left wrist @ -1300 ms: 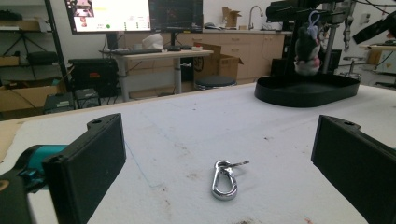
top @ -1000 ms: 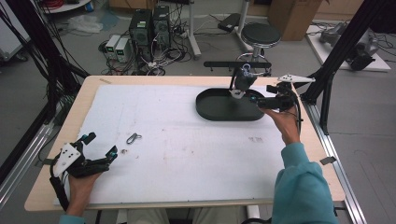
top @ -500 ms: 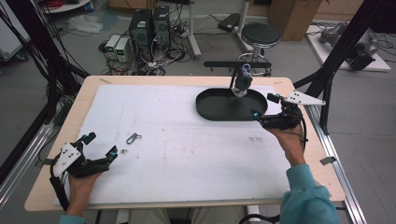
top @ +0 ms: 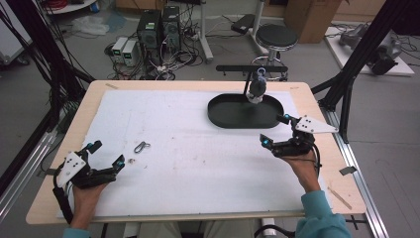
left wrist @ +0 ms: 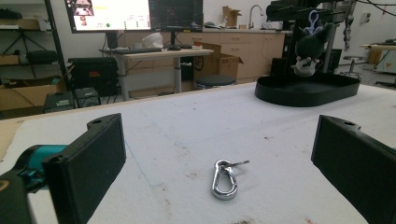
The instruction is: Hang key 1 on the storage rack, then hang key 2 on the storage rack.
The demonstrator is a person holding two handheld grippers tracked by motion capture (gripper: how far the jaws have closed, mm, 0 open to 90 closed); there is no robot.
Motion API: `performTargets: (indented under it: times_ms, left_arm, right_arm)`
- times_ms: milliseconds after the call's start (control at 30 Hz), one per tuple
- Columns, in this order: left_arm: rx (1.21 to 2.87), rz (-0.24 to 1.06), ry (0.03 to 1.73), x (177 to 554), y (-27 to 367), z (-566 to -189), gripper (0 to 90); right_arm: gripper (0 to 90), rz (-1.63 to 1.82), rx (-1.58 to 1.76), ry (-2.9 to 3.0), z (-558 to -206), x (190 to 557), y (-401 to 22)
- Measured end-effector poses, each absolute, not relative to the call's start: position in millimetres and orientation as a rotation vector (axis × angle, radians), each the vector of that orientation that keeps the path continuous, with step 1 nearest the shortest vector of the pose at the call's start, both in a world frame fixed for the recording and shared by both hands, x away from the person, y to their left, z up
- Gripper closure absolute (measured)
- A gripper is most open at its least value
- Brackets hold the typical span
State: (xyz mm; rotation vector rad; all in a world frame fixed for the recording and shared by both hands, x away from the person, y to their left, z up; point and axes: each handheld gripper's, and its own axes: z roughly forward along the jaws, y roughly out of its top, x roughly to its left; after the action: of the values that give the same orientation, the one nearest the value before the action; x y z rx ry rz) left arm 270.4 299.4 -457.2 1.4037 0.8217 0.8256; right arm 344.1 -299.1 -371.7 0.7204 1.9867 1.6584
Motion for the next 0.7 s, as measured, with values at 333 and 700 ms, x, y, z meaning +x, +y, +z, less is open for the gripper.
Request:
performTargets:
  times_ms: [333, 700]
  left_arm:
    - [1.410, 0.821, 0.831, 271.4, 299.6, -456.7, 3.5]
    - [1.405, 0.833, 0.822, 270.1, 298.9, -457.0, 3.5]
  right_arm:
    - [0.7, 1.680, 0.729, 1.999, -388.0, 337.6, -289.8]
    - [0.6, 1.701, 0.716, 1.971, -386.7, 337.2, -291.8]
